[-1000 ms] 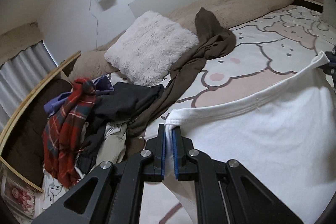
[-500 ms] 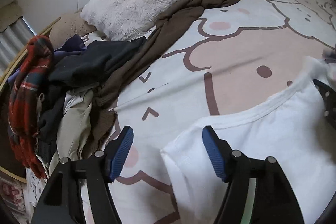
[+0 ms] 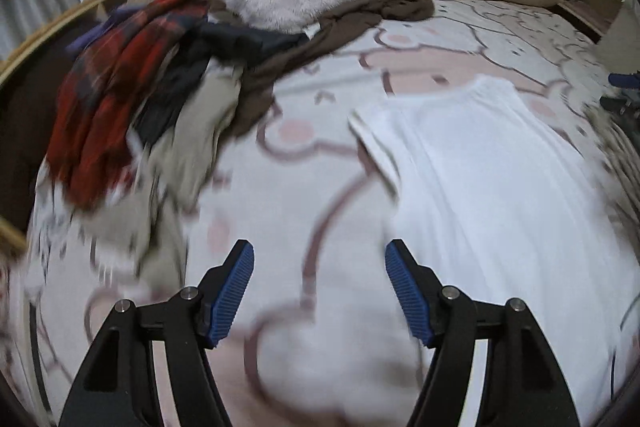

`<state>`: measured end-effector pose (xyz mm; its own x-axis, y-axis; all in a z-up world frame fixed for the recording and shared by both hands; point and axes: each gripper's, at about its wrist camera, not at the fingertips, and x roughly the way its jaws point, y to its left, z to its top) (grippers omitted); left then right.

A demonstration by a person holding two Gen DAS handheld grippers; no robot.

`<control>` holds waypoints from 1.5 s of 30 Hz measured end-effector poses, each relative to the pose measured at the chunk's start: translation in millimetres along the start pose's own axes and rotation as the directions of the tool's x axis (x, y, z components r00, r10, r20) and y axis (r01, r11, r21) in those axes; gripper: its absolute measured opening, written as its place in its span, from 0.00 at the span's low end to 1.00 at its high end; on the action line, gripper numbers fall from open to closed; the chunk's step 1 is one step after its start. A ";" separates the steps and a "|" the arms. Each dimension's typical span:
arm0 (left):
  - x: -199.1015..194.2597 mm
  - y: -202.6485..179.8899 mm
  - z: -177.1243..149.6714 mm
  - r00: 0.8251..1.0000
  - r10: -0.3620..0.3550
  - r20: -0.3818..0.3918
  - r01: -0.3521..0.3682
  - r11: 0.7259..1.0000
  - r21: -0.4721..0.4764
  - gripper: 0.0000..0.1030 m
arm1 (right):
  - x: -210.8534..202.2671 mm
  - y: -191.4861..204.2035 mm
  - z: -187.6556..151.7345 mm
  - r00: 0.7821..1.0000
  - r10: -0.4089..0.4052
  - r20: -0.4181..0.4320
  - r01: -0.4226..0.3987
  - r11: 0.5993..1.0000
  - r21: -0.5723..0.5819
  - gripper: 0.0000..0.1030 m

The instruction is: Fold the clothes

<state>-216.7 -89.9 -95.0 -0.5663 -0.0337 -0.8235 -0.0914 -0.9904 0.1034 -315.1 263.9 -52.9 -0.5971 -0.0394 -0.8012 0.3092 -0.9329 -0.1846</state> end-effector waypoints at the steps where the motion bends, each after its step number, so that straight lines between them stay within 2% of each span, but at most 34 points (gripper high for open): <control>1: -11.0 -1.1 -14.6 1.000 -0.019 -0.007 0.019 1.000 -0.012 0.66 | -22.8 -3.5 -14.3 1.000 0.028 0.012 -0.028 0.999 0.021 0.81; 6: -59.4 -18.0 -82.2 0.994 -0.112 -0.016 0.111 0.992 -0.053 0.66 | -115.2 -14.6 -78.1 0.987 0.140 0.084 -0.149 0.981 0.123 0.81; 9: -79.0 -31.0 -113.9 0.990 -0.144 -0.007 0.143 0.987 -0.076 0.66 | -145.8 -11.2 -125.8 0.979 0.167 0.117 -0.186 0.965 0.185 0.81; 12: -84.9 -38.9 -144.8 0.989 -0.145 -0.004 0.143 0.982 -0.126 0.66 | -150.4 2.4 -179.1 0.986 0.111 0.123 -0.134 0.970 0.201 0.72; 14: -82.0 -41.7 -160.4 0.991 -0.135 -0.012 0.131 0.978 -0.160 0.66 | -141.0 15.3 -212.0 0.990 0.080 0.115 -0.100 0.978 0.185 0.60; 19: -72.6 -47.0 -187.5 0.994 -0.110 -0.030 0.100 0.968 -0.232 0.66 | -106.0 40.5 -272.0 0.996 0.024 0.085 -0.035 0.992 0.121 0.51; 20: -71.8 -47.7 -190.0 0.994 -0.103 -0.028 0.093 0.967 -0.239 0.66 | -100.4 40.1 -277.0 0.996 0.030 0.080 -0.040 0.991 0.125 0.48; 24: -65.6 -50.6 -191.5 0.996 -0.087 -0.018 0.079 0.963 -0.258 0.66 | -81.1 28.2 -280.3 0.994 0.085 0.075 -0.096 0.982 0.161 0.46; 29: -59.5 -60.0 -193.4 0.997 -0.080 -0.019 0.074 0.973 -0.218 0.66 | -58.5 18.0 -276.0 0.979 0.186 0.088 -0.199 0.964 0.175 0.40; 30: -58.4 -61.6 -193.7 0.997 -0.080 -0.019 0.074 0.975 -0.209 0.66 | -55.5 17.8 -274.8 0.975 0.202 0.093 -0.216 0.961 0.170 0.38; 31: -57.2 -63.3 -193.8 0.997 -0.079 -0.021 0.073 0.977 -0.200 0.66 | -54.2 19.0 -274.0 0.972 0.210 0.101 -0.225 0.961 0.162 0.29; 34: -54.2 -65.1 -193.6 0.997 -0.076 -0.023 0.071 0.979 -0.191 0.67 | -62.1 15.7 -271.7 0.979 0.176 0.106 -0.191 0.968 0.163 0.04; 41: -53.0 -68.7 -194.3 0.995 -0.096 -0.014 0.092 0.979 -0.182 0.67 | -84.3 2.9 -267.1 0.993 0.062 0.103 -0.080 0.980 0.183 0.03; 45: -50.6 -79.1 -193.1 0.994 -0.108 -0.013 0.105 0.983 -0.154 0.67 | -70.0 1.0 -273.4 0.999 0.021 0.045 -0.029 0.985 0.172 0.03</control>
<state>-22.7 -35.7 -169.2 -0.5427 0.0716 -0.8369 -0.0232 -0.9973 -0.0702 -70.7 363.5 -152.6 -0.6234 -0.0753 -0.7783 0.1942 -0.9791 -0.0609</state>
